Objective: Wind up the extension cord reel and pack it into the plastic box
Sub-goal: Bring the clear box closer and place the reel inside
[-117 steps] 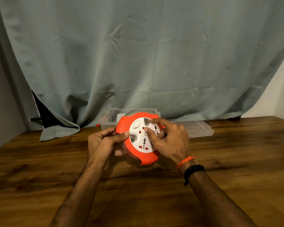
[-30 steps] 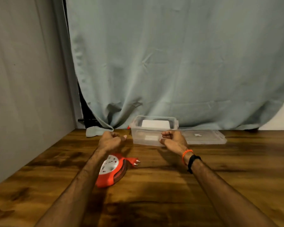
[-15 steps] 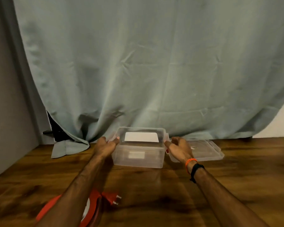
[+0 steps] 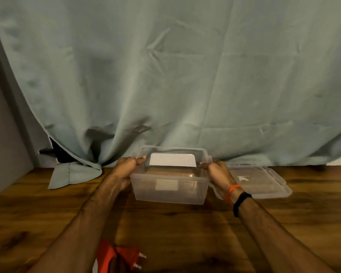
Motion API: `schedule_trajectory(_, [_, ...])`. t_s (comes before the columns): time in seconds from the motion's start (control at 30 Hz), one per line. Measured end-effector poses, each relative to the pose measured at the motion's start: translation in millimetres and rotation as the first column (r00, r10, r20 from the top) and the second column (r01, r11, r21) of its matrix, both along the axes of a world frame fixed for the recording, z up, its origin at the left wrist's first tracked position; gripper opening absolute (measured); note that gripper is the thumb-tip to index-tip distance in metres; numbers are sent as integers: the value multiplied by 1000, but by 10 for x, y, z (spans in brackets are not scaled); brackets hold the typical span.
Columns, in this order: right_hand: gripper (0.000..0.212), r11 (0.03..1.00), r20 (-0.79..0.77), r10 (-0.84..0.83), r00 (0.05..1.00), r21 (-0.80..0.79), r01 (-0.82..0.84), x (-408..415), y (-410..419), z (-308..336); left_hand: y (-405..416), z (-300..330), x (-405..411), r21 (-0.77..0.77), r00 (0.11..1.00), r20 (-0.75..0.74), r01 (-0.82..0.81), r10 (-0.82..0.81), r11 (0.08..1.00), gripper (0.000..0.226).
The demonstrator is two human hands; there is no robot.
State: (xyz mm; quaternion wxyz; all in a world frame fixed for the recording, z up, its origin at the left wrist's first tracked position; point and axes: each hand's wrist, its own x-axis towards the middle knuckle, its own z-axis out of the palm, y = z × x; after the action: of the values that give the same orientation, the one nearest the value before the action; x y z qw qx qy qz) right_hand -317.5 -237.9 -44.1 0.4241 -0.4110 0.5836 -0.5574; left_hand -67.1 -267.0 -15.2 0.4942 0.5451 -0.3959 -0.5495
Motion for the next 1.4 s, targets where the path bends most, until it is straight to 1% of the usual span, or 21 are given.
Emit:
schedule_trajectory(0.07, [12, 1000, 11, -4, 1000, 0, 4, 14, 48, 37, 47, 10, -3, 8, 1000, -15, 4, -4, 1000, 35])
schedule_trajectory(0.2, [17, 1000, 7, 9, 1000, -20, -9, -3, 276, 129, 290, 65, -24, 14, 1000, -22, 2, -2, 1000, 24])
schedule_trajectory(0.27, [19, 999, -2, 19, 1000, -31, -19, -31, 457, 196, 460, 102, -59, 13, 1000, -21, -7, 7, 1000, 23])
schedule_trajectory(0.33, [17, 999, -46, 22, 999, -34, -24, -94, 690, 263, 697, 144, -110, 2, 1000, -20, -7, 7, 1000, 24])
schedule_trajectory(0.4, [13, 999, -78, 31, 996, -30, -34, -151, 971, 341, 962, 162, -168, 1, 999, -39, 0, 0, 1000, 28])
schedule_trajectory(0.5, [13, 999, -93, 19, 995, -27, -21, -255, 1330, 421, 1375, 175, -264, 10, 997, -75, 19, -18, 1000, 30])
schedule_trajectory(0.6, [13, 1000, -117, 5, 993, -26, -8, -344, 1690, 438, 1728, 130, -360, 8, 996, -93, 12, -12, 1000, 44])
schedule_trajectory(0.73, [11, 1000, -136, -20, 991, -5, 20, -452, 2072, 357, 2123, 57, -490, 10, 997, -73, 8, -7, 1000, 51])
schedule_trajectory(0.8, [15, 999, -120, -24, 993, 18, 26, -499, 2211, 299, 2266, -5, -531, 16, 999, -45, 4, -3, 1000, 55])
schedule_trajectory(0.9, [15, 999, -106, -26, 994, 25, 29, -538, 2386, 252, 2395, -86, -562, 25, 998, -54, 21, -20, 999, 56])
schedule_trajectory(1.03, [22, 998, -102, -45, 994, 32, 49, -612, 2492, 174, 2478, -116, -627, 32, 998, -52, 31, -29, 999, 64])
schedule_trajectory(1.27, [25, 998, -80, -35, 996, 54, 39, -657, 2516, 113, 2519, -138, -706, 20, 999, -46, 13, -12, 1000, 63])
schedule_trajectory(1.4, [32, 997, -120, -32, 992, 68, 40, -674, 2522, 144, 2514, -100, -672, 29, 999, -34, 20, -19, 999, 64])
